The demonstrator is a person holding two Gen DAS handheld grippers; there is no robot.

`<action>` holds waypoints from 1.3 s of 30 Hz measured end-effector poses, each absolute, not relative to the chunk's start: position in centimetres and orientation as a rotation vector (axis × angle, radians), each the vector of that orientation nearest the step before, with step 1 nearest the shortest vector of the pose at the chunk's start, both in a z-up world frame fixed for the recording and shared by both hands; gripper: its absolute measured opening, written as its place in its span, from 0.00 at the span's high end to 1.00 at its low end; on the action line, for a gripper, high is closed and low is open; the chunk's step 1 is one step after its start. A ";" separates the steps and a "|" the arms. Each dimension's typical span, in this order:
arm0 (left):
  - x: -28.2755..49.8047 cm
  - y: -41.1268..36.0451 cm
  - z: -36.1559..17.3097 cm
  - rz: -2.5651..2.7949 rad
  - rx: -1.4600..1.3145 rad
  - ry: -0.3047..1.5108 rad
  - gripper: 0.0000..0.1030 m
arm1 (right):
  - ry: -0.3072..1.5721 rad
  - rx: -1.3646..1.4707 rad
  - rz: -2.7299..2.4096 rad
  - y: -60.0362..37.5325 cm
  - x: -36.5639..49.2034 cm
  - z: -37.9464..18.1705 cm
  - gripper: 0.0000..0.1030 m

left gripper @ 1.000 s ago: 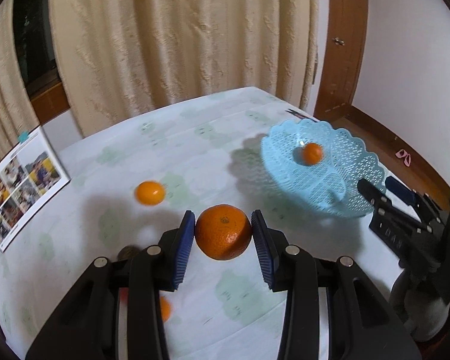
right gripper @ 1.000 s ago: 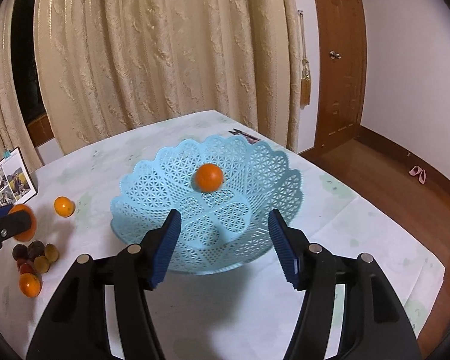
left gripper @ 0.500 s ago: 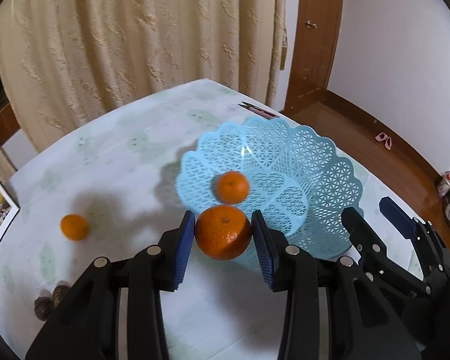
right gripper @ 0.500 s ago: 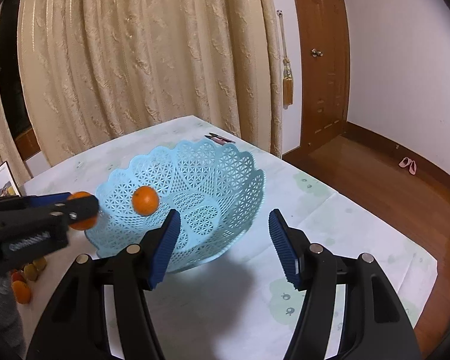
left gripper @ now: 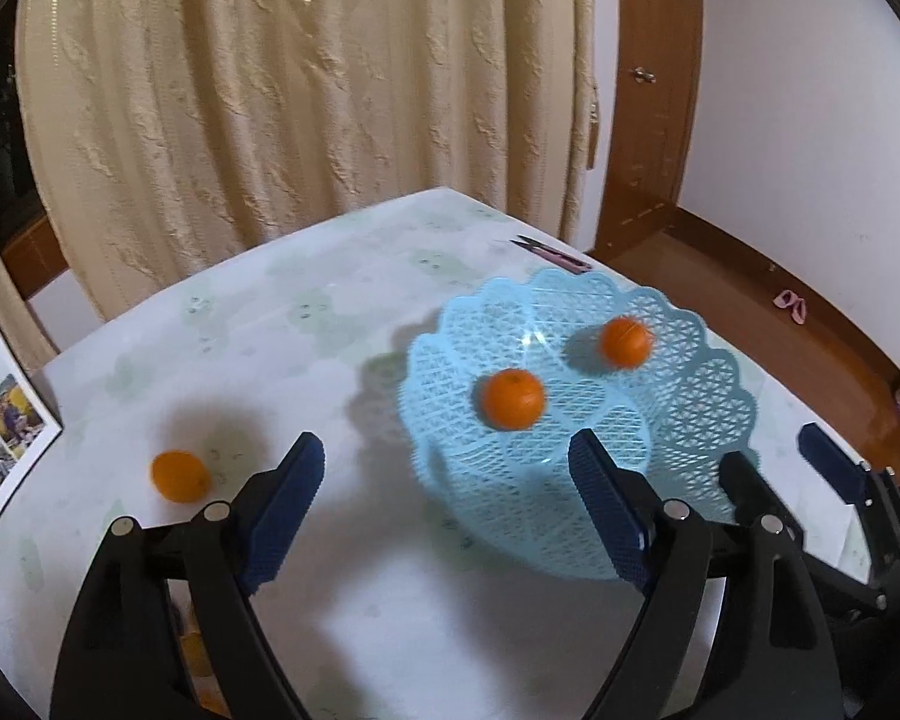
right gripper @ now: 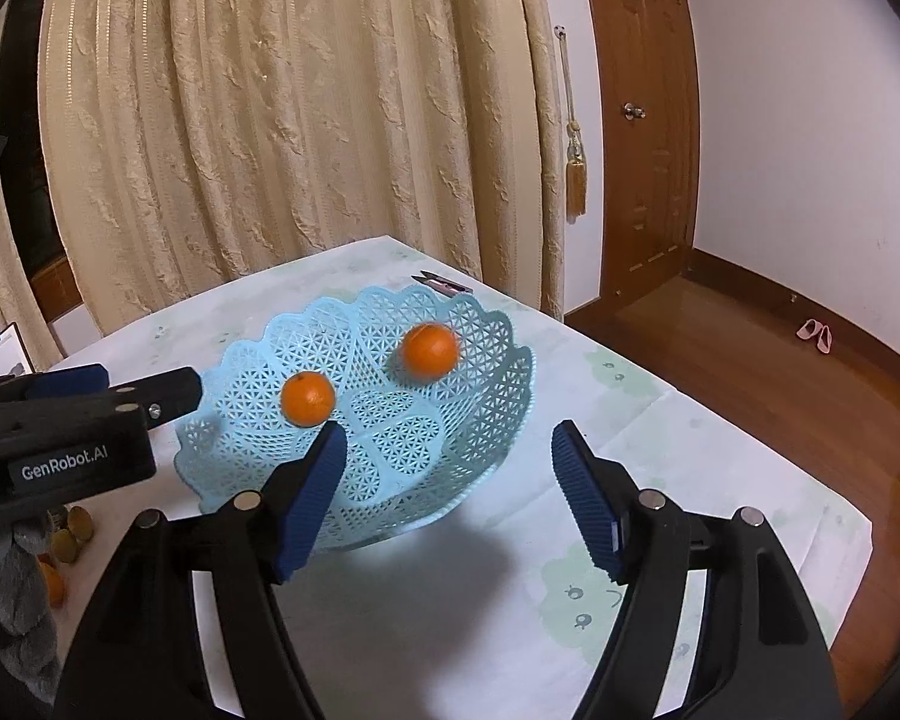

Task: Organize fruits
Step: 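Lower the held orange into the blue basket and open the left tool, then grasp another orange from the fruit pile with the left tool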

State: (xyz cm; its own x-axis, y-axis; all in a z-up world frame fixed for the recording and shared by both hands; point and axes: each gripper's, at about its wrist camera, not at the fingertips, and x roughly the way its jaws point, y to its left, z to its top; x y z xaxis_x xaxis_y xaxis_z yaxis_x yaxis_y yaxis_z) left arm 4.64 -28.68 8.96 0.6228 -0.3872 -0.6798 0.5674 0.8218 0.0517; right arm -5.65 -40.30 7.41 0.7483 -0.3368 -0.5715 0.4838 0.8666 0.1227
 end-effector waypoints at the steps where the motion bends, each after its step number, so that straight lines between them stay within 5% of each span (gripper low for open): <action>1: 4.7 -28.4 9.0 -0.546 0.275 0.707 0.16 | 0.567 0.271 -0.452 -40.2 -5.6 7.5 0.29; 21: 7.2 -19.3 10.4 -0.355 0.242 0.677 0.12 | 0.562 0.315 -0.292 -37.7 -5.6 8.2 0.22; 39: 16.4 -14.7 6.5 -0.269 0.198 0.890 0.12 | 0.630 0.308 -0.099 -32.6 -4.9 7.3 0.21</action>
State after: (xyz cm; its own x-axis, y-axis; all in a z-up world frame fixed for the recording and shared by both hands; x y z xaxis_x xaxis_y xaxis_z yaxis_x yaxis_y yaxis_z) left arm 16.44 -14.71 6.48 0.5989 -0.1488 -0.7869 0.3124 0.9482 0.0584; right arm -4.86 -32.64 7.32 0.8048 0.0019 -0.5935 0.1844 0.9497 0.2531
